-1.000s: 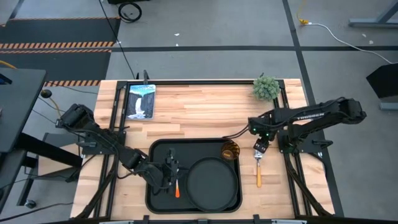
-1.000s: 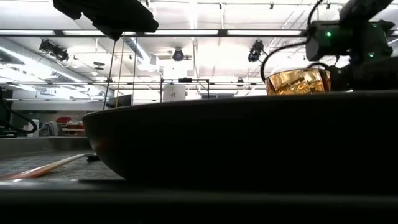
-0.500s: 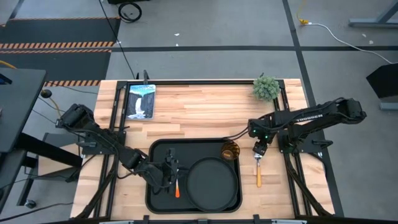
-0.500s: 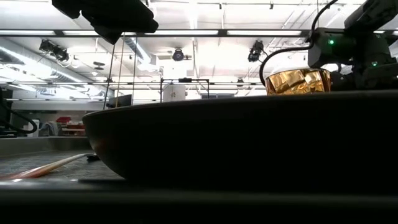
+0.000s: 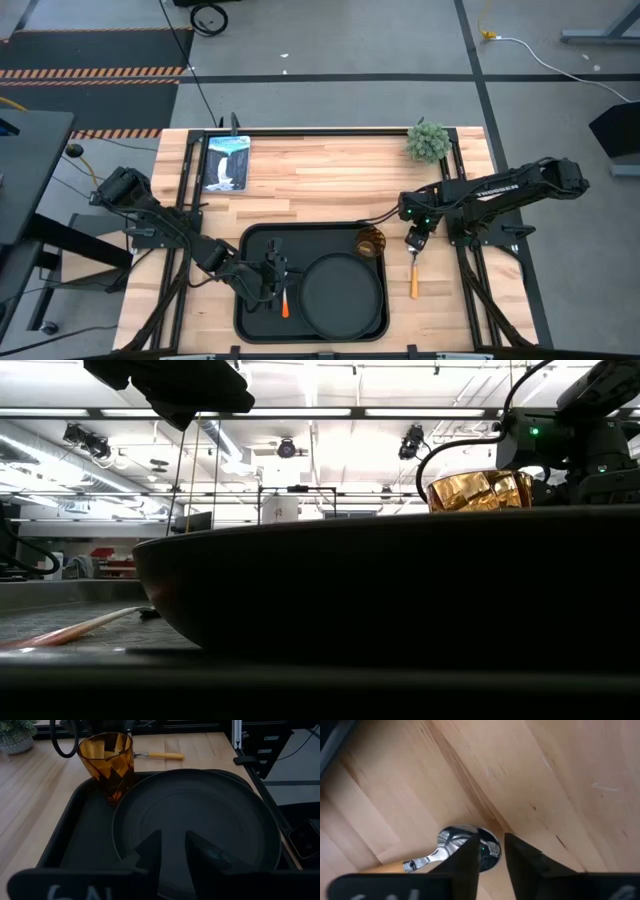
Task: Pick and place plate/cup/fork/spoon on tray
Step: Put the yellow spoon on the black serving tray to the left of the orange fork
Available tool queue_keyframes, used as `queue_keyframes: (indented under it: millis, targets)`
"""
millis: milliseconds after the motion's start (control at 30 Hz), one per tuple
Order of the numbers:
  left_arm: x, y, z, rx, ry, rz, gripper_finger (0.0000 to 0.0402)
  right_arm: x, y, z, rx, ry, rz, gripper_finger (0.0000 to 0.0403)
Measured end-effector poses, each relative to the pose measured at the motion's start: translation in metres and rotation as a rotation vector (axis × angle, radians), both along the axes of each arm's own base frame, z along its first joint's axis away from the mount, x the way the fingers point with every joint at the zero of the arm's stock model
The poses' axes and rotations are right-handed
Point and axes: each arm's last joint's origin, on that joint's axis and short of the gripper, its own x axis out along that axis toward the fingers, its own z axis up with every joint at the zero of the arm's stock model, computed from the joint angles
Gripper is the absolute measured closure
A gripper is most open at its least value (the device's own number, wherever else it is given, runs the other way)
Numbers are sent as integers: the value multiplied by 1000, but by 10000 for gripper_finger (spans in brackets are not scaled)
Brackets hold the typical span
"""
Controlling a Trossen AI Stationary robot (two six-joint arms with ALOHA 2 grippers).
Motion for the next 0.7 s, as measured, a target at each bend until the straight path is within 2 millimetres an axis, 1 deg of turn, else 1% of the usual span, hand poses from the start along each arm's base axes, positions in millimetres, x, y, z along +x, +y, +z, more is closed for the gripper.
queue_keyframes:
  millis: [233, 300, 467, 600, 700]
  targets:
    - [0, 0, 0, 0, 0, 0, 308, 2, 0, 1, 22, -12, -13, 389]
    - [0, 0, 0, 0, 0, 0, 308, 2, 0, 2, 26, -15, -17, 393]
    - [0, 0, 0, 0, 0, 0, 308, 3, 1, 5, 44, -7, -13, 386]
    - [0, 0, 0, -2, 0, 1, 308, 10, 0, 21, 20, -10, -4, 397]
    - [0, 0, 0, -10, -1, 5, 308, 15, -1, 39, 1, -9, 4, 397]
